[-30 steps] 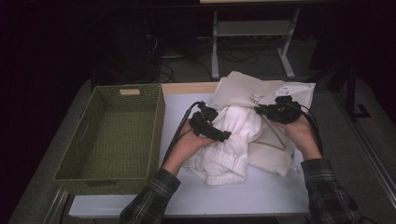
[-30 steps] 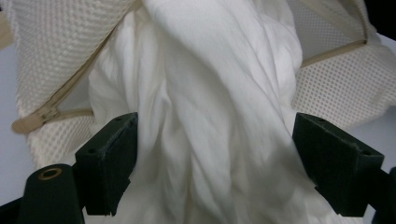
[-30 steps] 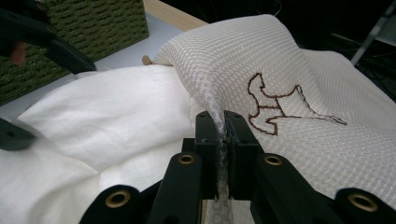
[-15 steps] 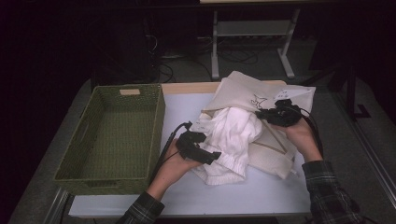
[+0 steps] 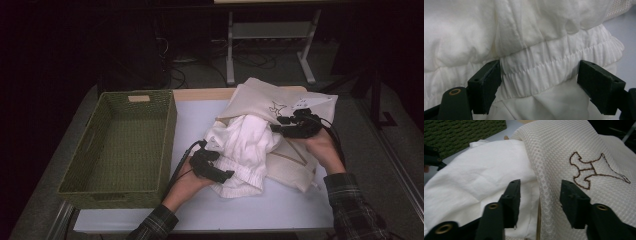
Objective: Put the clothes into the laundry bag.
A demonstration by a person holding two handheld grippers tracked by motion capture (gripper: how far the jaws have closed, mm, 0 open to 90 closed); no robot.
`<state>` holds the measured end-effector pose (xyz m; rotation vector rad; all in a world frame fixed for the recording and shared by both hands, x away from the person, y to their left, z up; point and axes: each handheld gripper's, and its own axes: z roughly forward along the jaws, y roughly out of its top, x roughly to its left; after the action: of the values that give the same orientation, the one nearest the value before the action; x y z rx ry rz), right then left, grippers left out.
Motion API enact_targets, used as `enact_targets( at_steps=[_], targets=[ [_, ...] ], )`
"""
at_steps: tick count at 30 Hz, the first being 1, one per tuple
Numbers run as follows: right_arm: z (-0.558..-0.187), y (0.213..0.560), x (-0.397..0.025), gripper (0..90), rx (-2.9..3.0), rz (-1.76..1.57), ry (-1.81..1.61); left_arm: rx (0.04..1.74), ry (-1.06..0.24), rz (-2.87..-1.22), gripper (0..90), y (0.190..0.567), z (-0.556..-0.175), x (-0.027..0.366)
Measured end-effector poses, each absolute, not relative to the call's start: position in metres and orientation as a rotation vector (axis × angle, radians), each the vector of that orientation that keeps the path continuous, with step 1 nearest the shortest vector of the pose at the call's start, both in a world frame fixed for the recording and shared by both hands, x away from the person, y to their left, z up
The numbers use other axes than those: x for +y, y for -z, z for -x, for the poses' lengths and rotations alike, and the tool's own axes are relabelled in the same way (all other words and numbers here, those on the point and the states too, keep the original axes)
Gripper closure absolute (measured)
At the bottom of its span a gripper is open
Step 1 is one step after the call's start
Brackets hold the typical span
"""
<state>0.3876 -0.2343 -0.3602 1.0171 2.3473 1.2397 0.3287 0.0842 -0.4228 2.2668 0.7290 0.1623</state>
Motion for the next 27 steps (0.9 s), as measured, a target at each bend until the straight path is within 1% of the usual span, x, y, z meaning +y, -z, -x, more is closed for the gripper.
enact_targets(
  at_steps=[1,2,3,4,5,9,14,15,16,17,21,22,23,25,27],
  targets=[
    [-0.383,0.359,-0.237,41.2,2.344,-1.026,-1.242,0.732,-0.161,-2.265,18.6,0.424,-0.329,0.084],
    [-0.383,0.359,-0.237,41.2,2.344,-1.026,-1.242,0.732,-0.161,-2.265,18.6,0.424,-0.329,0.084],
    [-0.378,0.360,-0.240,37.5,2.336,-1.038,-1.224,0.733,-0.159,-2.263,18.6,0.424,-0.329,0.084],
    [-0.378,0.360,-0.240,37.5,2.336,-1.038,-1.224,0.733,-0.159,-2.263,18.5,0.424,-0.329,0.084],
    [-0.372,0.363,-0.244,35.2,2.346,-1.048,-1.210,0.732,-0.156,-2.264,18.1,0.424,-0.329,0.085],
    [-0.363,0.370,-0.254,34.8,2.334,-1.076,-1.176,0.724,-0.159,-2.268,15.3,0.424,-0.328,0.084],
    [-0.353,0.378,-0.265,37.0,2.336,-1.101,-1.149,0.726,-0.159,-2.271,15.1,0.425,-0.328,0.083],
    [-0.348,0.385,-0.270,40.2,2.346,-1.105,-1.127,0.729,-0.154,-2.267,15.3,0.425,-0.328,0.083],
    [-0.348,0.385,-0.270,40.2,2.346,-1.105,-1.127,0.729,-0.154,-2.267,15.4,0.425,-0.328,0.083],
    [-0.343,0.393,-0.274,43.1,2.357,-1.116,-1.076,0.728,-0.156,-2.273,15.4,0.425,-0.328,0.084],
    [-0.334,0.402,-0.282,61.6,2.365,-1.134,-1.051,0.730,-0.154,-2.270,15.6,0.425,-0.328,0.084],
    [-0.334,0.402,-0.282,61.6,2.365,-1.134,-1.051,0.730,-0.154,-2.270,15.6,0.425,-0.328,0.084],
    [-0.330,0.403,-0.285,70.6,2.364,-1.159,-1.068,0.729,-0.153,-2.268,15.6,0.425,-0.328,0.084],
    [-0.326,0.400,-0.286,77.5,2.352,-1.157,-1.063,0.726,-0.158,-2.273,15.5,0.425,-0.328,0.083],
    [-0.320,0.395,-0.289,81.0,2.329,-1.154,-1.095,0.724,-0.157,-2.269,15.5,0.425,-0.328,0.083]
  ],
)
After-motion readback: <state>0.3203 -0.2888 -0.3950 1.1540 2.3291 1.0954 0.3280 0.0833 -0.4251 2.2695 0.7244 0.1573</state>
